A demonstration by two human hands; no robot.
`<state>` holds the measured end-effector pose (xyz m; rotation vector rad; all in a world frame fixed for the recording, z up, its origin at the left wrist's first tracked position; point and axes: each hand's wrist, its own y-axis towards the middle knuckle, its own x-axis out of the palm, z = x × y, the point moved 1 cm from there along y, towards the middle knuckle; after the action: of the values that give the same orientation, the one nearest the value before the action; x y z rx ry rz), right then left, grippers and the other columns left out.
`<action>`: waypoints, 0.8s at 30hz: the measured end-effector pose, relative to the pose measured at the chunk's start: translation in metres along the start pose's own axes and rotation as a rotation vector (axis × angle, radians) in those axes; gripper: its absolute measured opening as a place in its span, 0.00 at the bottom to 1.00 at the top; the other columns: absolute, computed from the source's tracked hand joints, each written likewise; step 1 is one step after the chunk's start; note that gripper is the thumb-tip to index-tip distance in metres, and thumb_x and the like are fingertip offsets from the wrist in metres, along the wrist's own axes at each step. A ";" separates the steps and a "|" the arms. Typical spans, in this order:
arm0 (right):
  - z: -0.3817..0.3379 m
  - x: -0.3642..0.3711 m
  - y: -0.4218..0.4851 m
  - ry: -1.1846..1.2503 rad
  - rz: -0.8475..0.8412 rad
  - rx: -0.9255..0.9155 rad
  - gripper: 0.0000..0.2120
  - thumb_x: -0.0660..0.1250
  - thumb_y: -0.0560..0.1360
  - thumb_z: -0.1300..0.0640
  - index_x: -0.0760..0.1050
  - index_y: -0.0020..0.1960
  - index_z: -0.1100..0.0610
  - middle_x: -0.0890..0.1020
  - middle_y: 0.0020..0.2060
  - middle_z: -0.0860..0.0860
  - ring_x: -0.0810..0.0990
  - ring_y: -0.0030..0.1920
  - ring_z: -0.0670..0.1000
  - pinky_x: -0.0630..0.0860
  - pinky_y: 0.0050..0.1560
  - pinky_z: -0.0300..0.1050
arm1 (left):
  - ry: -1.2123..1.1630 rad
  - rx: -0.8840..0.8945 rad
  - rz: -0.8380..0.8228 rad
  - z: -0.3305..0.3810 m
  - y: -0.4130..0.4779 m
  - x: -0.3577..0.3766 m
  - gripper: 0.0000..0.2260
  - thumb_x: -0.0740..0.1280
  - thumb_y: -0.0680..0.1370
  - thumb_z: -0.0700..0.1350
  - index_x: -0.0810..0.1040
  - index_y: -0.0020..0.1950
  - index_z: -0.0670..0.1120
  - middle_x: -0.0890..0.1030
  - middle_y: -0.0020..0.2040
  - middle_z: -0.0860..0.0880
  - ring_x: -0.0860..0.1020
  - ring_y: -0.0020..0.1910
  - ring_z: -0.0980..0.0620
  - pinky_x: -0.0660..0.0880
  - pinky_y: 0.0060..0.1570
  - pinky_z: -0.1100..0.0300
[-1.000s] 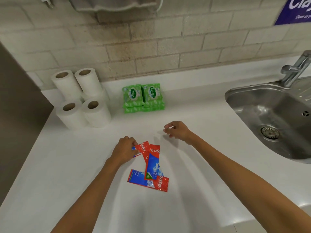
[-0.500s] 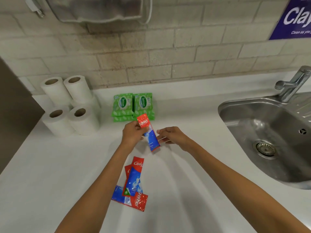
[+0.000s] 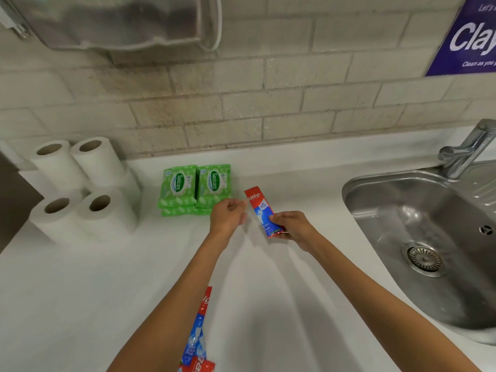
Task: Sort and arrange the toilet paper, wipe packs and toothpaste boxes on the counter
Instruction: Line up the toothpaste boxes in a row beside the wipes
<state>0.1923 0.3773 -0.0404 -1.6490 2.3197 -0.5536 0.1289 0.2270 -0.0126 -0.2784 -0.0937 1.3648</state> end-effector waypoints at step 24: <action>0.018 -0.009 0.074 -1.108 0.279 -0.454 0.19 0.66 0.74 0.51 0.73 0.64 0.56 0.74 0.61 0.55 0.72 0.61 0.54 0.74 0.52 0.45 | 0.253 0.044 -0.111 -0.032 -0.018 -0.035 0.09 0.64 0.77 0.44 0.74 0.58 0.46 0.78 0.44 0.51 0.80 0.45 0.49 0.76 0.55 0.52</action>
<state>0.1398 0.4043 -0.0888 -1.2095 1.7583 0.8124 0.1459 0.1849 -0.0352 -0.4013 0.1296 1.2101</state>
